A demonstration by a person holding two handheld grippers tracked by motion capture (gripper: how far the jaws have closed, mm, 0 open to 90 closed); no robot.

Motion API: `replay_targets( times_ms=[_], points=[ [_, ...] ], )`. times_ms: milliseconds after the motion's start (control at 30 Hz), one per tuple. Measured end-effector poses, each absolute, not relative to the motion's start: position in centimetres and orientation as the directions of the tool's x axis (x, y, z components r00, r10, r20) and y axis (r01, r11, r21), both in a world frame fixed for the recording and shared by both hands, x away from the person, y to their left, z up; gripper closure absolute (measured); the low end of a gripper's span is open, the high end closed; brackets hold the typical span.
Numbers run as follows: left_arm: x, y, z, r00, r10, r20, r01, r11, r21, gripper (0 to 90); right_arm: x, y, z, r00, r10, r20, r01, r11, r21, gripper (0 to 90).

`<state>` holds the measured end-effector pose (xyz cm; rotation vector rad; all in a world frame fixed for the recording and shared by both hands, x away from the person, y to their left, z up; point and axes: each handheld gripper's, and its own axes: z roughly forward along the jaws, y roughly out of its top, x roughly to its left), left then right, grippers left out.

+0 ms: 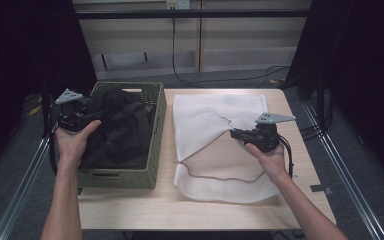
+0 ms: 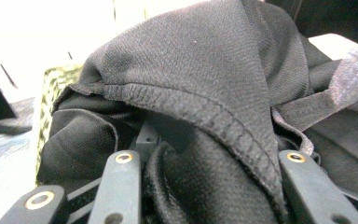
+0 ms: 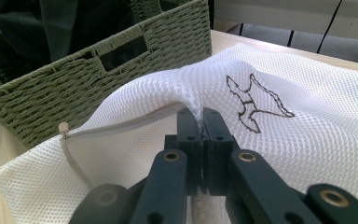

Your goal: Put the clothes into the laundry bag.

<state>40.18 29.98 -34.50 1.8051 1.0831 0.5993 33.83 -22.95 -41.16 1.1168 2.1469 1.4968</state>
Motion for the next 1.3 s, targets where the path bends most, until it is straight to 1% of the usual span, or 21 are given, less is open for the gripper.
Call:
replay_targets(
  times_ms=[33,167,233,333,367,533,567,600,633,733,833,933,967,1167,1300],
  points=[
    [40.1,30.0,-34.1,0.496,0.866,-0.059,0.415,-0.176,0.893,59.6,33.8,-23.0,-41.1,-0.657,0.732,0.183,0.425,0.159,0.891,87.8],
    [39.5,30.2,-32.5,0.495,0.868,-0.045,0.369,-0.163,0.915,59.6,33.8,-23.0,-41.1,-0.654,0.734,0.185,0.423,0.152,0.893,87.8],
    [39.2,30.4,-31.6,0.494,0.868,-0.052,0.344,-0.140,0.929,59.6,33.8,-23.1,-41.0,-0.651,0.736,0.187,0.425,0.150,0.892,87.8],
    [39.0,30.5,-31.0,0.493,0.869,-0.044,0.327,-0.138,0.935,59.7,33.7,-23.1,-41.0,-0.650,0.736,0.189,0.428,0.148,0.892,87.8],
    [38.7,30.5,-30.2,0.494,0.869,-0.042,0.305,-0.128,0.944,59.7,33.7,-23.1,-41.0,-0.649,0.736,0.191,0.429,0.147,0.892,87.8],
    [38.1,30.7,-29.1,0.492,0.870,-0.042,0.272,-0.108,0.956,60.1,33.8,-23.1,-41.0,-0.650,0.736,0.189,0.428,0.148,0.892,87.9],
    [37.7,30.8,-28.6,0.500,0.865,-0.045,0.244,-0.091,0.965,60.3,33.8,-23.1,-41.0,-0.650,0.736,0.192,0.429,0.147,0.891,87.9],
    [37.7,30.8,-28.6,0.500,0.865,-0.045,0.244,-0.091,0.965,60.5,33.8,-23.1,-41.0,-0.650,0.736,0.192,0.429,0.147,0.891,87.9],
    [37.3,30.9,-28.1,0.505,0.861,-0.050,0.220,-0.073,0.973,60.6,33.8,-23.2,-41.0,-0.650,0.736,0.190,0.429,0.148,0.891,87.9],
    [36.9,30.9,-27.6,0.511,0.859,-0.044,0.206,-0.073,0.976,61.1,33.8,-23.2,-41.0,-0.648,0.737,0.194,0.430,0.144,0.891,87.9],
    [36.2,30.7,-26.5,0.530,0.847,-0.039,0.175,-0.064,0.983,61.3,33.8,-23.2,-41.0,-0.650,0.735,0.192,0.429,0.146,0.892,87.9],
    [35.8,30.4,-26.2,0.542,0.840,-0.032,0.164,-0.068,0.984,61.5,33.8,-23.1,-41.0,-0.647,0.737,0.196,0.432,0.142,0.890,88.0],
    [35.4,29.9,-26.0,0.554,0.832,-0.021,0.146,-0.072,0.987,61.6,33.8,-23.1,-41.0,-0.648,0.736,0.196,0.432,0.143,0.891,87.9],
    [34.4,28.7,-25.5,0.608,0.793,-0.043,0.103,-0.026,0.994,62.6,33.8,-23.1,-41.0,-0.649,0.735,0.195,0.431,0.144,0.891,87.9],
    [33.9,27.7,-25.1,0.631,0.776,-0.014,0.087,-0.053,0.995,62.9,33.8,-23.1,-41.0,-0.650,0.733,0.198,0.431,0.142,0.891,88.0]
  ],
)
